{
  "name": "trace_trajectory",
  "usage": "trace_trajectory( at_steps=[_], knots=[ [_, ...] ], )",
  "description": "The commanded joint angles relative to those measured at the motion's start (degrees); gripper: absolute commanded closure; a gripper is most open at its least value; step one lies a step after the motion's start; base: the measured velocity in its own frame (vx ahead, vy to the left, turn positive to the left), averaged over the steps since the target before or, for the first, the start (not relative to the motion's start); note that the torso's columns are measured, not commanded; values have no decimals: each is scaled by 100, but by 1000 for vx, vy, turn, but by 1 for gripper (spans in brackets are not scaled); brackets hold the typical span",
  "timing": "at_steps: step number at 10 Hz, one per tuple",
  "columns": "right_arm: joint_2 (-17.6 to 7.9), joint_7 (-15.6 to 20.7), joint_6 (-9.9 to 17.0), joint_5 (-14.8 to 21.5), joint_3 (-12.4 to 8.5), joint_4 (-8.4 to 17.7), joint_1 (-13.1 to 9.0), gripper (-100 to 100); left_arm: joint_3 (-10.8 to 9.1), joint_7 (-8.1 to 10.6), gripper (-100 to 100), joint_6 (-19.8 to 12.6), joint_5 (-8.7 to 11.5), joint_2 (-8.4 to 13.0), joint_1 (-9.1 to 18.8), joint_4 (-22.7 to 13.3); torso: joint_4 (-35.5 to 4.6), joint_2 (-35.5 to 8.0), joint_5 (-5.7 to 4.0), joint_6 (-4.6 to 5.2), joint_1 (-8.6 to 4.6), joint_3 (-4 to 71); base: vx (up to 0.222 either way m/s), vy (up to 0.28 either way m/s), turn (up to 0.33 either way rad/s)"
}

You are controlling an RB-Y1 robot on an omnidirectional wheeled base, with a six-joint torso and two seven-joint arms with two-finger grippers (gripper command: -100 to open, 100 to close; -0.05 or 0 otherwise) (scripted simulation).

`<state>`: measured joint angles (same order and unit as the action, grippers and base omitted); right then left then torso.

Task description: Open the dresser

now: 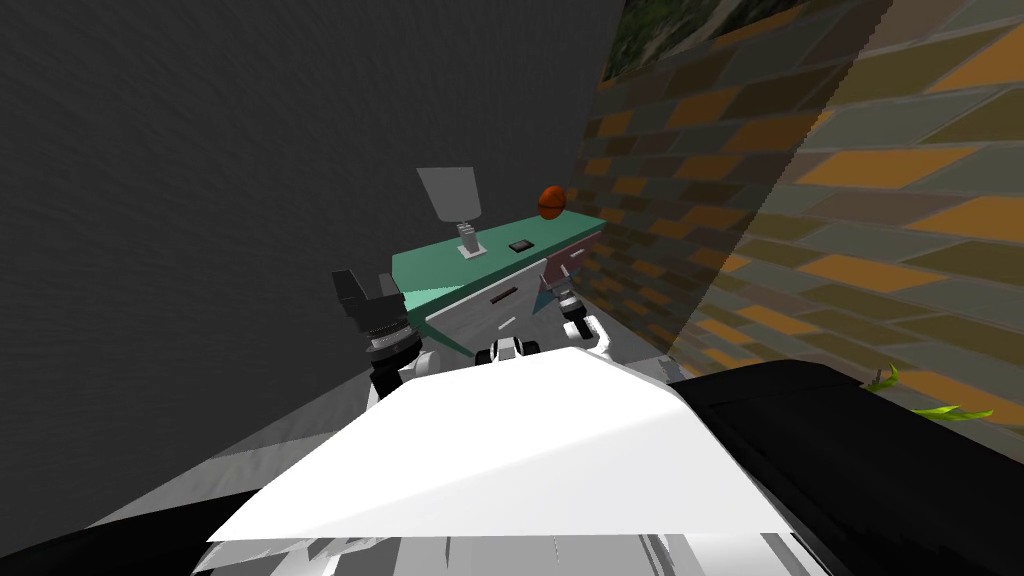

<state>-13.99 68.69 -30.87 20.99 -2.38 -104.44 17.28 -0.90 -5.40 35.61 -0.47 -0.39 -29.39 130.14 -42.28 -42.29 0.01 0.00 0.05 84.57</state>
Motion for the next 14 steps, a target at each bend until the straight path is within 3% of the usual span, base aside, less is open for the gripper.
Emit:
trace_trajectory(
  at_steps=[1,4,6,9,11,14],
  knots=[
    [-14,370,-23,76,-7,76,-31,-100,0,0,0,0,0,0,0,0,-1,-1,0,0,-4,0,4,17,0],
    [-7,905,-158,392,-31,506,-198,-100,0,0,0,0,0,0,0,0,-1,-2,-3,0,-10,-1,-7,12,-31],
    [-7,1164,-158,392,-31,506,-198,-100,0,0,0,0,0,0,0,0,0,1,-1,0,-5,1,-6,8,-8],
    [7,1689,-292,706,-58,948,-364,-100,0,0,0,0,0,0,0,0,0,0,-1,0,-6,0,-10,15,-31],
    [7,1937,-292,706,-58,948,-364,-100,0,0,0,0,0,0,1,0,-1,-2,0,-1,1,-1,-11,25,18],
    [22,2466,-423,1014,-87,1401,-528,-100,0,0,0,0,0,0,0,0,-1,-2,0,0,0,-1,-16,28,-24]
  ],
)
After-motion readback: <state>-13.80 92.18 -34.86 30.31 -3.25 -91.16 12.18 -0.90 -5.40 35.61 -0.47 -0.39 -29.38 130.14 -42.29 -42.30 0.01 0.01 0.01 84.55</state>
